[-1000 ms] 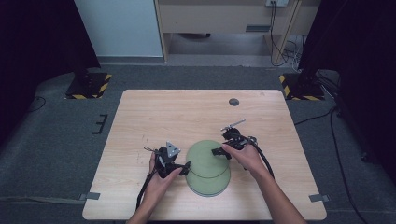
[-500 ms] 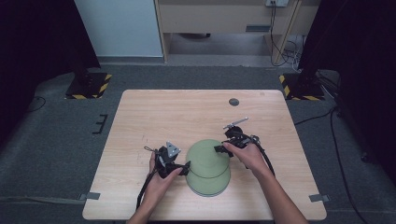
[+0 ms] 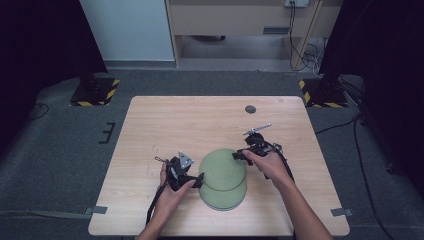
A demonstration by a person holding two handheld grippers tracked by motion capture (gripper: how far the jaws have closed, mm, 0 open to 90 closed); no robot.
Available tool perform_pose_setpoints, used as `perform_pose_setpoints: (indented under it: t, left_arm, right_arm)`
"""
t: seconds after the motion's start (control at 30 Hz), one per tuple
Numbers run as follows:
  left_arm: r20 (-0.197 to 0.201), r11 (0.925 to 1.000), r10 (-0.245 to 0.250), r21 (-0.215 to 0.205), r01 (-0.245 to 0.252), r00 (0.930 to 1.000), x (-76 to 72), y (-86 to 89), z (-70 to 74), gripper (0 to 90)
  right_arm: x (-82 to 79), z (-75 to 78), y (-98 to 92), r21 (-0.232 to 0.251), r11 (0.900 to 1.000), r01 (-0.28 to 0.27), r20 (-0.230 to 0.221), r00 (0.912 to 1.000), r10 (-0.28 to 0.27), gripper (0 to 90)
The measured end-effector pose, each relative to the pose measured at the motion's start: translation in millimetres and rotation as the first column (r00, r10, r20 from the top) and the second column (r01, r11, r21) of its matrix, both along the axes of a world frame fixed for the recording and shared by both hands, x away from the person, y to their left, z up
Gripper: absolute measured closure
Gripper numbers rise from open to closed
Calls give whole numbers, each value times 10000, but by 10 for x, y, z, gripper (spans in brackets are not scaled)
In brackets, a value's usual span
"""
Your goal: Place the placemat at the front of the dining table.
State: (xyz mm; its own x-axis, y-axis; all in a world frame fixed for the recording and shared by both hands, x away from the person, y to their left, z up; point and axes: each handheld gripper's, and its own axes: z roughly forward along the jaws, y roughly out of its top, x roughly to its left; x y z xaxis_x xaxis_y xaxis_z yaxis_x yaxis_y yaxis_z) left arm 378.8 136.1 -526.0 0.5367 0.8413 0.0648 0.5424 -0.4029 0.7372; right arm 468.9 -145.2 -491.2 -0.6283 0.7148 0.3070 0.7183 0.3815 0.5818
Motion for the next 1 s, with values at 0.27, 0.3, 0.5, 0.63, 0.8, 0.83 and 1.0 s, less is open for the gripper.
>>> perform_pose_setpoints:
  t: [0.27, 0.3, 0.5, 0.63, 0.8, 0.83, 1.0]
  left_arm:
    - [14, 10000, 31, 27, -31, 10000, -1, -3, 2, 6]
    - [7, 10000, 30, 21, -30, 10000, -1, -3, 1, 5]
    - [-13, 10000, 23, -6, -23, 10000, 1, -1, 0, 5]
    - [-25, 10000, 27, 7, -27, 10000, 0, 0, 1, 5]
    - [-95, 10000, 74, 8, -74, 9999, -1, 6, 1, 11]
    - [-108, 10000, 91, 6, -91, 9999, -2, 8, 1, 14]
    - [-156, 9999, 24, -147, -26, 9999, -11, 42, 4, 32]
  right_arm:
    - [25, 106, 33, 662, 9961, -575, -79, 9983, 582, 710]
    - [18, 106, 50, 567, 9964, -625, -89, 9980, 631, 710]
    - [5, 97, 127, 81, 9974, -721, 11, 9974, 721, 731]
    - [-8, 112, 168, -290, 9955, -903, 164, 9957, 908, 754]
    - [-41, 140, 192, -716, 9920, -1038, 487, 9930, 1074, 836]
    - [-47, 148, 188, -721, 9924, -1001, 437, 9937, 1034, 842]
    - [-62, 172, 173, -608, 9937, -936, 575, 9936, 971, 852]
